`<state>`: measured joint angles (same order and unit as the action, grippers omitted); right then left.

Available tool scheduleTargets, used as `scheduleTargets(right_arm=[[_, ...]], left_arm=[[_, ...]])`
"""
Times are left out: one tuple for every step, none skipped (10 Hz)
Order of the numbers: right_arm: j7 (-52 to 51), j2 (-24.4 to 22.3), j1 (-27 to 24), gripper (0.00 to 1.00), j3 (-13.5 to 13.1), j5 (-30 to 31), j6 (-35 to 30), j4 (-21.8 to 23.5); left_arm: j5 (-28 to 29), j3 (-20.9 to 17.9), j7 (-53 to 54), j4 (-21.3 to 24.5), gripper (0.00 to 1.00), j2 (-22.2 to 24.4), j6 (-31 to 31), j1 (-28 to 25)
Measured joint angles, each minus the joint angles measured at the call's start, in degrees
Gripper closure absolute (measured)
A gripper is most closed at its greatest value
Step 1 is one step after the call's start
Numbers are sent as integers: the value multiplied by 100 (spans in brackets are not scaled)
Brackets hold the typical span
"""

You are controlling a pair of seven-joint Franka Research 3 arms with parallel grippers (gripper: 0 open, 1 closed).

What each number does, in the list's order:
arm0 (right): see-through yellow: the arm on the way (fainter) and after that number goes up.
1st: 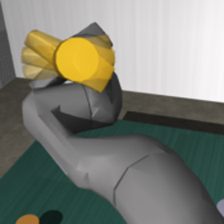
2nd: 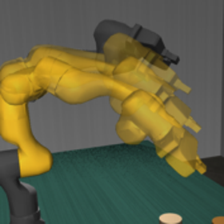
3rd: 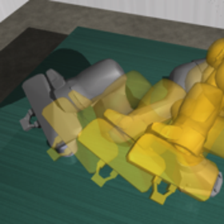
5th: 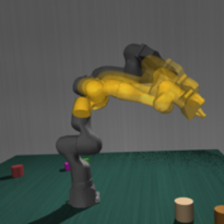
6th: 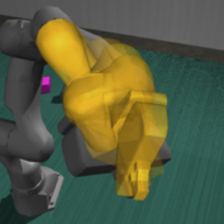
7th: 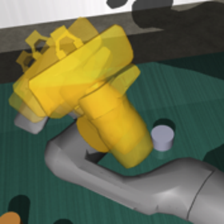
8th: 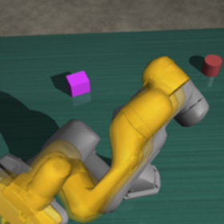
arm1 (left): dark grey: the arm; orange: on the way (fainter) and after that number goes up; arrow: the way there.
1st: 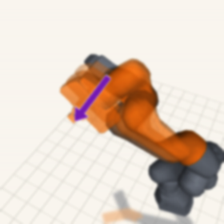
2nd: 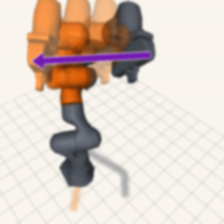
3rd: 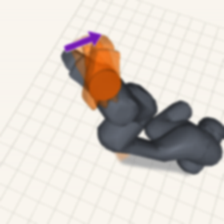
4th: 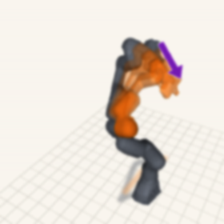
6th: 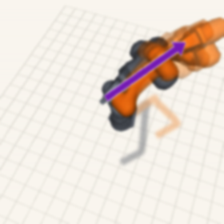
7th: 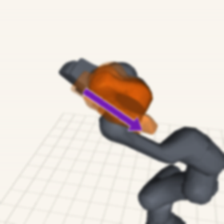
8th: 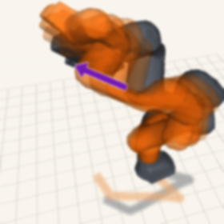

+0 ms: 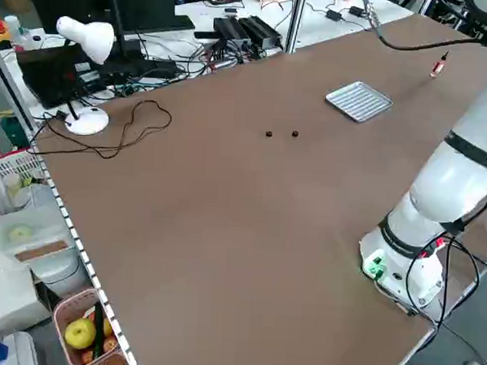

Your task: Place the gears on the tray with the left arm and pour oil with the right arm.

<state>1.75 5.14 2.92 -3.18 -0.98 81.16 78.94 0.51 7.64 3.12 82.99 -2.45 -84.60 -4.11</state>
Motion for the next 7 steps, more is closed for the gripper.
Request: scheduleTargets(right_arm=[[0,0,0,0,1,0,0,0],[0,0,0,0,1,-3,9,1],[-67,5,-5,0,1,-18,17,8],[-388,17,-16,0,-2,-20,19,19],[-781,32,-43,0,-7,-21,19,23],[-1065,52,-90,0,-17,-26,19,27],[-1264,82,-156,0,-23,-97,18,50]], left_arm=[[0,0,0,0,1,0,0,2],[0,0,0,0,1,0,0,8],[0,6,0,0,1,0,0,17],[0,20,0,4,1,-6,0,36],[0,68,0,48,1,-32,-65,65],[0,153,-8,222,1,-74,-376,103],[0,208,-22,546,1,-122,-824,131]])
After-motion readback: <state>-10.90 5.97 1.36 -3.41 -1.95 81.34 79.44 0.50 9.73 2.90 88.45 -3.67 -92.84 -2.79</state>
